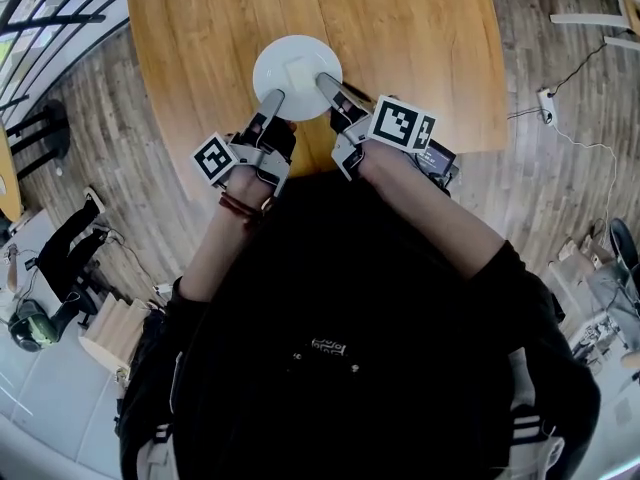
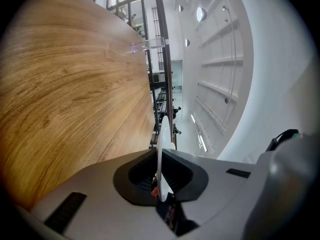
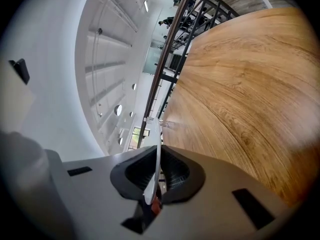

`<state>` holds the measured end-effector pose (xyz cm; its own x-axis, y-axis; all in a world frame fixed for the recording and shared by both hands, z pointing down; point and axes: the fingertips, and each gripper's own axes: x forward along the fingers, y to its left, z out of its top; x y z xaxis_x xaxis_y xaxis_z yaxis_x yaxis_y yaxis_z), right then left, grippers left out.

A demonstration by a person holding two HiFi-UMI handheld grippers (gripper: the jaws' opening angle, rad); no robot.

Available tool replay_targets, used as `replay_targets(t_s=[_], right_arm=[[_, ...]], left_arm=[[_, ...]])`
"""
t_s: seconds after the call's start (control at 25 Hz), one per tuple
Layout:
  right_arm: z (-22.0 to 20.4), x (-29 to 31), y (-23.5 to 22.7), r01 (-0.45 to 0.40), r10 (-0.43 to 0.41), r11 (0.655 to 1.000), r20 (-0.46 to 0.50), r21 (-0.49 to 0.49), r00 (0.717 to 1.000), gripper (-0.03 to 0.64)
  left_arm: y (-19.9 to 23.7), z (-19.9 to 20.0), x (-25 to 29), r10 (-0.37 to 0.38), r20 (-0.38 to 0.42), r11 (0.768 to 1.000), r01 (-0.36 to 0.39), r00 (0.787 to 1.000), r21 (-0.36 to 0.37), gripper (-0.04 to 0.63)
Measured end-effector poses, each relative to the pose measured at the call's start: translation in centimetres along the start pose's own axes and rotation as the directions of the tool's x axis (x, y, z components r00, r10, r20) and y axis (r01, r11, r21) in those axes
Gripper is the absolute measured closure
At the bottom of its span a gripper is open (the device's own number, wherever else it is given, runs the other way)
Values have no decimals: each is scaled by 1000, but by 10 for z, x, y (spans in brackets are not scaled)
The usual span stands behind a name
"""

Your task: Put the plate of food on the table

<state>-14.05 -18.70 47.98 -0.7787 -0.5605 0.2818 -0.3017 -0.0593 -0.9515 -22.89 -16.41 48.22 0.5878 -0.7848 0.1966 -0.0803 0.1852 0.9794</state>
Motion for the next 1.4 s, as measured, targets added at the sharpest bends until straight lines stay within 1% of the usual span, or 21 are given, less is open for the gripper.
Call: replay_targets(t_s=[0.08, 0.32, 0.48, 0.68, 0.8, 0.92, 1.08, 1.24, 1.4], right_arm=[[-2, 2, -6, 2, -2, 1000, 0, 4, 1000, 581], [-5, 7, -23, 17, -17, 1000, -6, 19, 1000, 581], [-9, 12, -34, 31, -31, 999, -13, 26, 999, 581], [-11, 13, -41, 49, -48, 998, -18, 38, 999, 581], [-12, 16, -47, 54, -53, 998, -25, 33, 998, 583], [-14, 19, -53, 55, -54, 998, -32, 21, 998, 583], [-18, 24, -63, 70, -69, 997, -51, 19, 996, 581], [-22, 27, -73, 88, -86, 996, -72, 23, 994, 581], [-25, 29, -84, 105, -105, 994, -97, 1, 990, 581]], left_arm=[[6, 1, 0, 3, -1, 1000, -3, 1000, 1, 571], [25, 1, 2, 13, 15, 999, -13, 1000, -31, 571], [38, 3, 3, 23, 15, 999, -23, 1000, -33, 571], [44, 3, 4, 29, 10, 999, -28, 1000, -45, 571], [51, 4, 5, 9, 14, 999, -8, 1000, -35, 571], [57, 5, 5, -10, 28, 999, 11, 1000, -42, 571], [68, 8, 4, 10, 18, 1000, -9, 1000, -24, 571], [78, 8, 4, 37, 7, 999, -37, 999, -24, 571], [89, 7, 5, 53, -4, 998, -53, 999, -22, 571]])
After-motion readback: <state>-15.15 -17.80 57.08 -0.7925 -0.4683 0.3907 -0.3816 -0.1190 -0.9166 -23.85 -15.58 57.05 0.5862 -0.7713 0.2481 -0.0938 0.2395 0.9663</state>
